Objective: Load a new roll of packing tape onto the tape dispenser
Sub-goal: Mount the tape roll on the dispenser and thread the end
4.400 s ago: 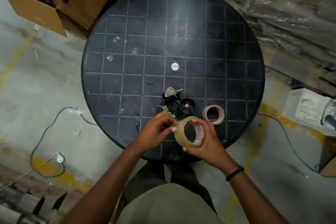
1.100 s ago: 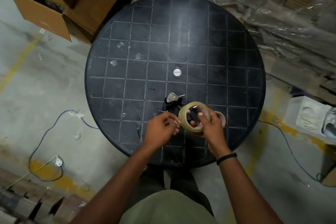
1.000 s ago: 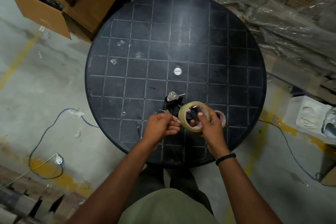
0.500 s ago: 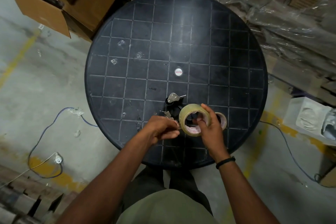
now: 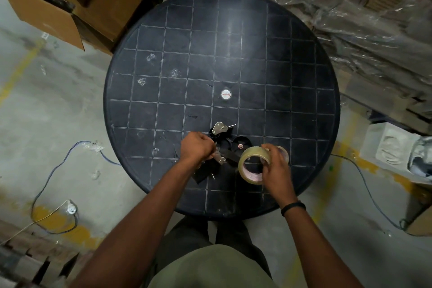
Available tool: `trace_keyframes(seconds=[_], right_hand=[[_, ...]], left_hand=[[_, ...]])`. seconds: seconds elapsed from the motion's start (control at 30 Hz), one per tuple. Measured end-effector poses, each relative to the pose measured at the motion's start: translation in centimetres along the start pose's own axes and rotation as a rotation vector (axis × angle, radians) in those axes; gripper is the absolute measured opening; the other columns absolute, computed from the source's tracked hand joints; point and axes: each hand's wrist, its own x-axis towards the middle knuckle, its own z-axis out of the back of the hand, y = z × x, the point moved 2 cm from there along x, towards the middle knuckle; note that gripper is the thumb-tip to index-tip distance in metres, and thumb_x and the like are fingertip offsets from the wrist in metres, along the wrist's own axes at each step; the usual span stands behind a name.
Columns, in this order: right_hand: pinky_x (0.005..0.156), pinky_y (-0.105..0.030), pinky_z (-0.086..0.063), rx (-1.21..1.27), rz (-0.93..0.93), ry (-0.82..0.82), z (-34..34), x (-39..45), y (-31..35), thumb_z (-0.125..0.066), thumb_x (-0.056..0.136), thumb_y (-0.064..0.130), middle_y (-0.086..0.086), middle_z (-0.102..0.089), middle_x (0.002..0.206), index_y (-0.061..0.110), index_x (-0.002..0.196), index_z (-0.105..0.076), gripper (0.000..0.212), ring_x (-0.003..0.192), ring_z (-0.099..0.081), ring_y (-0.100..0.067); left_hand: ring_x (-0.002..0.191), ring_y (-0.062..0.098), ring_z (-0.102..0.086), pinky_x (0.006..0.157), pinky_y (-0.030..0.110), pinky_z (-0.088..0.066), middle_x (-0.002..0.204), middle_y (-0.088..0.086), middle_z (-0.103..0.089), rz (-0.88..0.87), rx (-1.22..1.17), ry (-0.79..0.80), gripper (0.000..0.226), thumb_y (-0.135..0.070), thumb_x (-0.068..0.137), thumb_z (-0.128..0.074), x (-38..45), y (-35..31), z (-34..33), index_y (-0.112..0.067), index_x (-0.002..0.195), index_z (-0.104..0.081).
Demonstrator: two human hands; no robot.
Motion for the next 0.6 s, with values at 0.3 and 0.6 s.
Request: trace_keyframes(seconds=[0.3,0.6], right_hand=[[0.081,-0.033,-0.051,-0.298,0.112,0.167,1.2,3.8,-2.6,-0.067,0.092,0.008,-0.002,-0.05,0.118,0.036,0.133,-0.063,0.05,0.1,-0.058,-0.023],[0.084,-0.045,-0.053,-0.084,-0.053,0.18,1.2,6.0,-0.4,-0.062,0.084,0.002,-0.005,-0.063,0.109,0.022,0.121,-0.047,0.045,0.095,-0.064,-0.03]], left_hand=[[0.063,0.026,-0.077,0.072,0.042,-0.066,0.063,0.013,-0.075,0.002,0.053,-0.054,0.016,0.004,0.072,-0.075,2.7,-0.7,2.1,-0.007,0.061,-0.072],[0.058,0.025,-0.069,0.071,0.042,-0.065,0.067,0.018,-0.07,0.038,-0.1,-0.048,0.01,0.009,0.083,-0.067,3.2,0.5,3.9,0.0,0.079,-0.067]])
